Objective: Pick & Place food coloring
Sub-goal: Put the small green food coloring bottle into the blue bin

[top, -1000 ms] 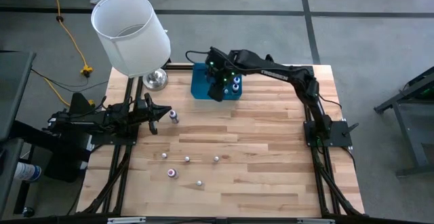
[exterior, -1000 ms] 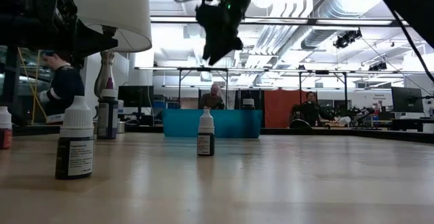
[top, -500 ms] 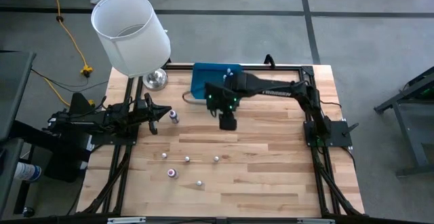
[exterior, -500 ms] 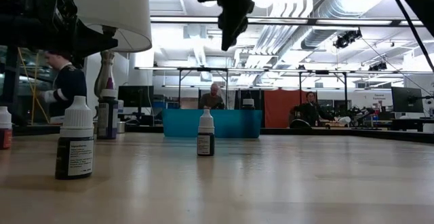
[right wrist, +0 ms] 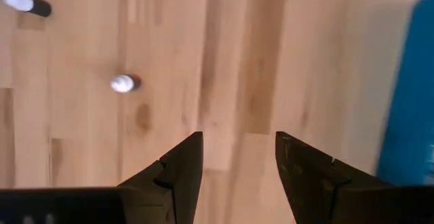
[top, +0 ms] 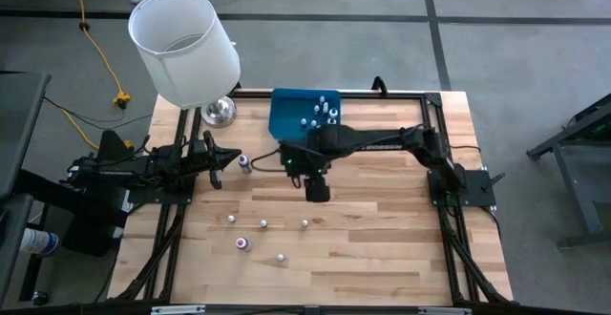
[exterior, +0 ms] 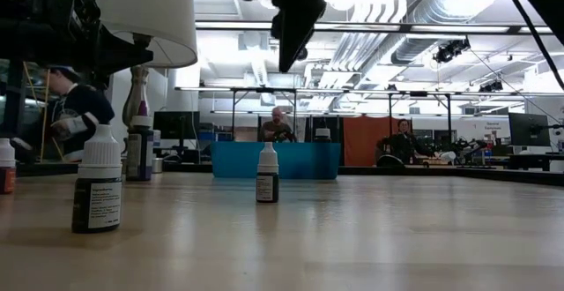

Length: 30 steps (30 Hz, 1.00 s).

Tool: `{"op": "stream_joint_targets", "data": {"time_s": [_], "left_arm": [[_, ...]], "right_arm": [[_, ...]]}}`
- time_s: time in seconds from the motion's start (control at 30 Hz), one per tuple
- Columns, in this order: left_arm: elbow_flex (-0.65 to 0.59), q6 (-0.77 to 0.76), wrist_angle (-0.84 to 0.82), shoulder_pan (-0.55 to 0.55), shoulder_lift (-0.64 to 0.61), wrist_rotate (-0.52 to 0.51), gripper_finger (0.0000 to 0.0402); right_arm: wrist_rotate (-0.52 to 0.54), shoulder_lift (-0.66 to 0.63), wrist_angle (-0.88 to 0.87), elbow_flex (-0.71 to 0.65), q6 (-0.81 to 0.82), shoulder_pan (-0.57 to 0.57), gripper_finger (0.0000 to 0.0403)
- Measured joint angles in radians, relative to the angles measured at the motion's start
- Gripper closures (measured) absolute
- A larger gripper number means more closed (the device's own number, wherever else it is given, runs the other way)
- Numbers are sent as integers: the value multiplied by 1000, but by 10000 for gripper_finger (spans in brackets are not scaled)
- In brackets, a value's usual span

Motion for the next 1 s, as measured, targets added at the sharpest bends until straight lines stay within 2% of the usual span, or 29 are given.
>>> {"op": "stream_joint_targets", "data": {"time_s": [0.43, 0.6, 0.77, 1.0], "left_arm": [[0, 0, 0, 0, 0, 0, 401], [0, 0, 0, 0, 0, 0, 401], [0, 0, 0, 0, 0, 0, 401], [0, 0, 0, 0, 0, 0, 401]], "right_arm": [[-19, 144, 345, 0, -52, 23, 235], [-83, 175, 370, -2, -86, 40, 235], [-90, 174, 427, -2, -212, 73, 235], [-139, 220, 527, 0, -268, 113, 235]]}}
